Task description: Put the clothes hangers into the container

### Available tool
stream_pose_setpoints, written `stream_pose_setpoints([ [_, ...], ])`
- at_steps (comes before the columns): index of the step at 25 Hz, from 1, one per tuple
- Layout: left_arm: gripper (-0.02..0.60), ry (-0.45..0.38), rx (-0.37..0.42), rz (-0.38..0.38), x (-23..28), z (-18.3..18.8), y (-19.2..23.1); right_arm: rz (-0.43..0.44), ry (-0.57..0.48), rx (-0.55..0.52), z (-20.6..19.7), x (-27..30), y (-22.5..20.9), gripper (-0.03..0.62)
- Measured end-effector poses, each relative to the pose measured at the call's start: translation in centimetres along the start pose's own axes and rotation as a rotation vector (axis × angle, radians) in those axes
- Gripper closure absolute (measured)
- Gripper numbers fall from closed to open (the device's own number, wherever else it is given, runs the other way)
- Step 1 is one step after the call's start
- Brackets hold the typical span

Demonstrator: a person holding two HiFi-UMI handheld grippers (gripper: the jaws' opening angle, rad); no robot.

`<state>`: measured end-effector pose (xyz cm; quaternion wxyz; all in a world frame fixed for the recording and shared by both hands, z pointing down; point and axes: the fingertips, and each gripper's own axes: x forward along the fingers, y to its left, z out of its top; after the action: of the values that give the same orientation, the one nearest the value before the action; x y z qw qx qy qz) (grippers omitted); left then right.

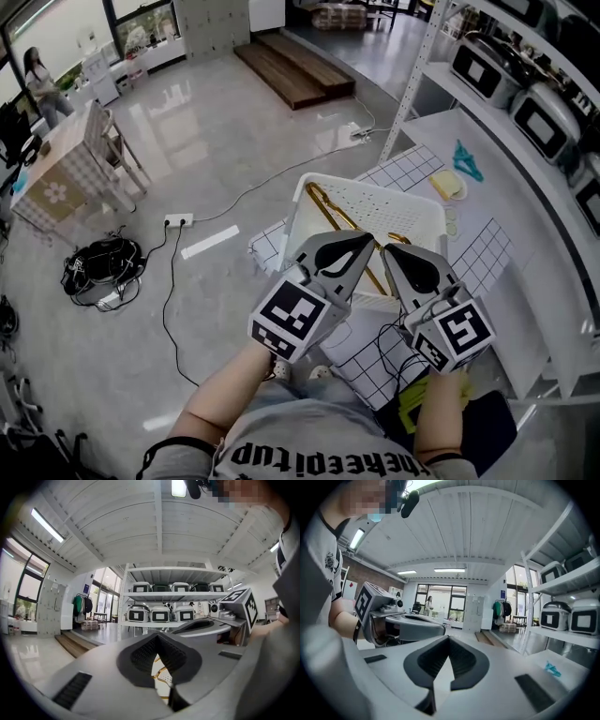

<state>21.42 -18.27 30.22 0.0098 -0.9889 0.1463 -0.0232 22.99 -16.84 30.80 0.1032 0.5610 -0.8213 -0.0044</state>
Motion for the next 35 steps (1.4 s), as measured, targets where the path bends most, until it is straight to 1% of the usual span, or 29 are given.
stream_pose_setpoints([
  [7,0.569,-0.004,-0.012,-0.101,0.4,-0.2,-2.0,-0.095,-0.049,0.080,0.4,-2.4,0.2,0.583],
  [15,0.569,-0.002,-0.001,-0.211,0.8,-0.3,-4.4,-0.198,-0.060,0.102,0.4,-4.9,0.0,0.583],
  [20,0.569,-0.003,0.007,-0.262,0.4,-0.5,-5.4,-0.248,-0.068,0.121,0.4,-5.8,0.4,0.585],
  [27,0.569,-0.012,0.004,-0.306,-0.3,-0.5,-5.8,-0.314,-0.088,0.157,0.3,-6.6,0.7,0.586],
  [32,0.569,-0.020,0.020,-0.316,-0.9,-0.6,-6.0,-0.323,-0.093,0.166,0.2,-6.4,1.3,0.586],
  [35,0.569,-0.022,-0.002,-0.319,-1.2,-0.3,-6.0,-0.323,-0.094,0.168,0.2,-6.1,1.5,0.586],
])
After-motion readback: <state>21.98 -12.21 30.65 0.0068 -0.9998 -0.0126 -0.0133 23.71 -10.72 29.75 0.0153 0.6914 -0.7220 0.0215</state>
